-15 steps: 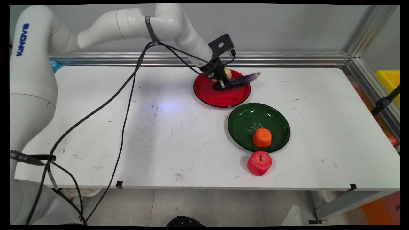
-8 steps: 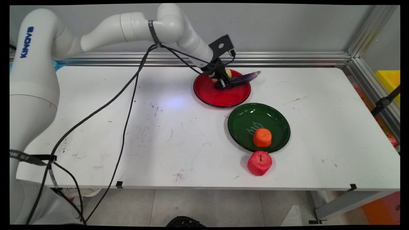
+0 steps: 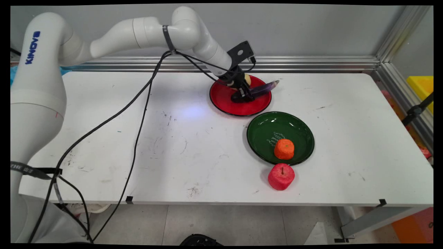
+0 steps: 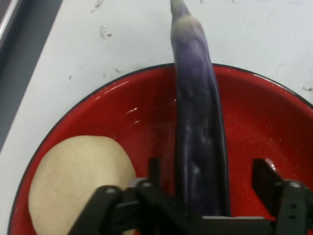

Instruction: Place the picked object on the red plate

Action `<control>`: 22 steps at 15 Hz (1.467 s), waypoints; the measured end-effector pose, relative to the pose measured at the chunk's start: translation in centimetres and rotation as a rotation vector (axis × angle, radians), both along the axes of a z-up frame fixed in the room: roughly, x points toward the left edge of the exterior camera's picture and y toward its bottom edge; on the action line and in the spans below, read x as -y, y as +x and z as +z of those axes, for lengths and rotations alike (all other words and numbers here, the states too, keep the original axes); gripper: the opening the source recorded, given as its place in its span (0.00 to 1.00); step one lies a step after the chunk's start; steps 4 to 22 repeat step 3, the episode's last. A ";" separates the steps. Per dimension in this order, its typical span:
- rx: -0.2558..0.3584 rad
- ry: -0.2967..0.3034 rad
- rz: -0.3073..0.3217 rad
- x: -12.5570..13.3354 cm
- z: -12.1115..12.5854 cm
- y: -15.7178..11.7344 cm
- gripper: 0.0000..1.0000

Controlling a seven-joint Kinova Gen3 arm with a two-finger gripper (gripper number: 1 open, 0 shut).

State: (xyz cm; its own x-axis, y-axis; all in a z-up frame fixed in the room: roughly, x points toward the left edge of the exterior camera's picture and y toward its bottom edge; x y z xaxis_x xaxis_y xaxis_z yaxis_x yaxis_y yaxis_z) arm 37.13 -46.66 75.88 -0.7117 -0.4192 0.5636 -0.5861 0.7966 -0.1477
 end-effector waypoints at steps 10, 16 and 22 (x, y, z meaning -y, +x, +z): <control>-0.003 0.003 -0.001 0.0 0.0 -0.1 1.00; -0.003 0.003 -0.001 0.0 0.0 -0.1 1.00; -0.003 0.003 -0.001 0.0 0.0 -0.1 1.00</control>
